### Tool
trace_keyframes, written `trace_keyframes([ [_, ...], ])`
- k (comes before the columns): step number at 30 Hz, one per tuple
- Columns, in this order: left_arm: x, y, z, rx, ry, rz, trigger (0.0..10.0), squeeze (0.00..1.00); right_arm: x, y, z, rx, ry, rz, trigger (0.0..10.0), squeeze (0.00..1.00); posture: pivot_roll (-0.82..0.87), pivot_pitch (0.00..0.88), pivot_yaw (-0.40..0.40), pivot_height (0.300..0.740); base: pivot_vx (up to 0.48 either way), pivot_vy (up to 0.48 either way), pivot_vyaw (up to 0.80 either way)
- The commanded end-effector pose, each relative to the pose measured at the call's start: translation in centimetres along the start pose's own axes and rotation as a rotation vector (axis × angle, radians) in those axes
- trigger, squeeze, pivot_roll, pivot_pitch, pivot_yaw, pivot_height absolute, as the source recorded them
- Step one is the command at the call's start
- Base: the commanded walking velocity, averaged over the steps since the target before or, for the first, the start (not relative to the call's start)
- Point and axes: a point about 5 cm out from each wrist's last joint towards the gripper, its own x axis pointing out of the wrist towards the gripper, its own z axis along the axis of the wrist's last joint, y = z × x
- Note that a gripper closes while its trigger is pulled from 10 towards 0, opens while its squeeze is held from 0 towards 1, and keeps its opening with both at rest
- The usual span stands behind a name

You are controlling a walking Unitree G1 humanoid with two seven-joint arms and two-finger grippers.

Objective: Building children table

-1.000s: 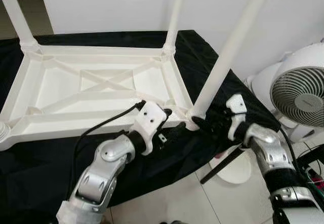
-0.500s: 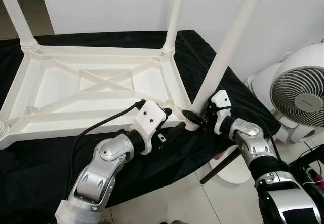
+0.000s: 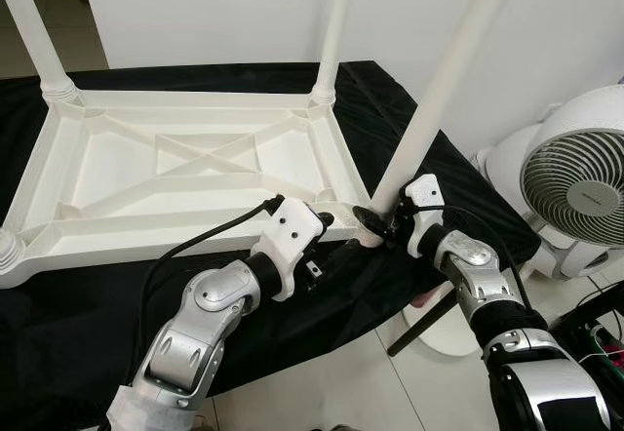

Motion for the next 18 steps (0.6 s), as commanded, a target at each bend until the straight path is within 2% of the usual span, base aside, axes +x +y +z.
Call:
trace_keyframes([
  [1,-0.1,-0.4,-0.1,-0.014,0.002,0.008,10.0,0.0,-0.7,0.0,-1.6,0.04,0.056,-0.087,0.0,0.0,0.07,0.077,-0.096,0.74,0.0,0.0,0.0],
  [2,-0.2,-0.5,-0.3,-0.018,0.007,0.008,10.0,0.0,-0.6,0.7,-1.7,0.076,0.035,-0.172,0.0,0.0,0.07,0.078,-0.098,0.74,0.0,0.0,0.0],
  [6,-0.2,-0.5,-0.3,-0.021,0.008,0.008,10.0,0.0,-0.4,1.5,-1.9,0.118,0.035,-0.267,0.0,0.0,0.07,0.078,-0.099,0.74,0.0,0.0,0.0],
  [7,-0.2,-0.5,-0.4,-0.023,0.01,0.008,10.0,0.0,-0.3,2.7,-2.0,0.147,0.033,-0.372,0.0,0.0,0.07,0.078,-0.102,0.74,0.0,0.0,0.0],
  [8,-0.2,-0.5,-0.4,-0.024,0.01,0.008,10.0,0.0,-0.3,3.2,-2.0,0.159,0.033,-0.405,0.0,0.0,0.07,0.078,-0.105,0.74,0.0,0.0,0.0],
  [11,-0.2,-0.5,-0.4,-0.024,0.01,0.008,10.0,0.0,-0.3,3.2,-2.0,0.159,0.033,-0.405,0.0,0.0,0.07,0.078,-0.105,0.74,0.0,0.0,0.0],
  [12,-0.2,-0.6,-0.4,-0.025,0.01,0.008,10.0,0.0,-0.2,4.0,-1.9,0.165,0.029,-0.45,0.0,0.0,0.07,0.077,-0.105,0.74,0.0,0.0,0.0],
  [14,-0.2,-0.6,-0.4,-0.025,0.01,0.008,10.0,0.0,-0.2,4.0,-1.9,0.165,0.029,-0.45,0.0,0.0,0.07,0.077,-0.105,0.74,0.0,0.0,0.0],
  [16,-0.1,-0.7,-0.4,-0.028,0.008,0.007,10.0,0.0,0.3,6.1,-1.5,0.204,0.009,-0.485,0.0,0.0,0.07,0.073,-0.11,0.74,0.0,0.0,0.0],
  [18,-0.1,-0.7,-0.4,-0.028,0.008,0.007,10.0,0.0,0.3,6.1,-1.5,0.204,0.009,-0.485,0.0,0.0,0.07,0.073,-0.11,0.74,0.0,0.0,0.0],
])
